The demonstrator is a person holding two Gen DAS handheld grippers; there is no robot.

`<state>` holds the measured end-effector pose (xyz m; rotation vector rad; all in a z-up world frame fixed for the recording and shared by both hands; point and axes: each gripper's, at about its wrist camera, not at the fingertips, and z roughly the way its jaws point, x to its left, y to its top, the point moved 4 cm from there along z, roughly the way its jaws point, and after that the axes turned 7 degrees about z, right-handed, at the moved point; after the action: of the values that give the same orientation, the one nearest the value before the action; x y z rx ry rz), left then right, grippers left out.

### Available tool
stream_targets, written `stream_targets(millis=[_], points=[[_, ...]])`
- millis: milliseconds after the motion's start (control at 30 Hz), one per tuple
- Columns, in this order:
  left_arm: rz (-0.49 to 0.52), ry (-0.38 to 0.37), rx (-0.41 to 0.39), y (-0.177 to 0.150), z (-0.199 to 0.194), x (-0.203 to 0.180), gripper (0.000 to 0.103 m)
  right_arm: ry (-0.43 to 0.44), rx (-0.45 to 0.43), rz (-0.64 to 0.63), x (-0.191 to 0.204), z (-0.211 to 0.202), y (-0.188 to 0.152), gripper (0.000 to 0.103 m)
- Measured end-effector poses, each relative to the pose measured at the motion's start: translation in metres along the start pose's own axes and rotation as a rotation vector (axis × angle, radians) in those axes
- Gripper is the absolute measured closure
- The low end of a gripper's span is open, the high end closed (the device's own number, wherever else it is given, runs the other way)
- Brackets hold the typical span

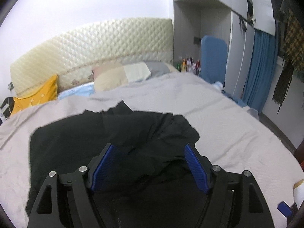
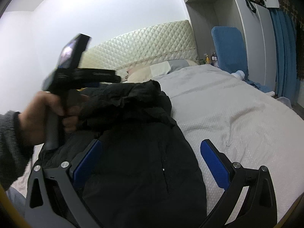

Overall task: Fold large clothes
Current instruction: 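Release the sleeve and withdraw the left gripper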

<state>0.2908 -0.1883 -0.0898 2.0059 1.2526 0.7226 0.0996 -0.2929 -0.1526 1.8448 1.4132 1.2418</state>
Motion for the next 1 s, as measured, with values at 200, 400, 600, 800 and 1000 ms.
stream_targets(millis=[200, 400, 600, 800, 1000], points=[[-0.033, 0.003, -0.055, 0.009, -0.075, 0.020, 0.028, 0.017, -0.038, -0.029, 0.011, -0.015, 0.004, 0.000], [-0.075, 0.008, -0.107, 0.002, -0.152, 0.038, 0.028, 0.027, -0.054, -0.062, 0.021, -0.031, 0.001, 0.000], [-0.088, 0.009, -0.153, -0.015, -0.219, 0.047, 0.028, 0.056, -0.076, -0.072, 0.033, -0.051, 0.006, 0.000], [-0.101, 0.009, -0.185, -0.051, -0.280, 0.048, 0.028, 0.075, -0.103, -0.035, 0.037, -0.071, 0.015, 0.000], [-0.073, 0.060, -0.190, -0.095, -0.298, 0.057, 0.028, 0.065, -0.046, -0.092, 0.057, -0.081, 0.000, 0.000]])
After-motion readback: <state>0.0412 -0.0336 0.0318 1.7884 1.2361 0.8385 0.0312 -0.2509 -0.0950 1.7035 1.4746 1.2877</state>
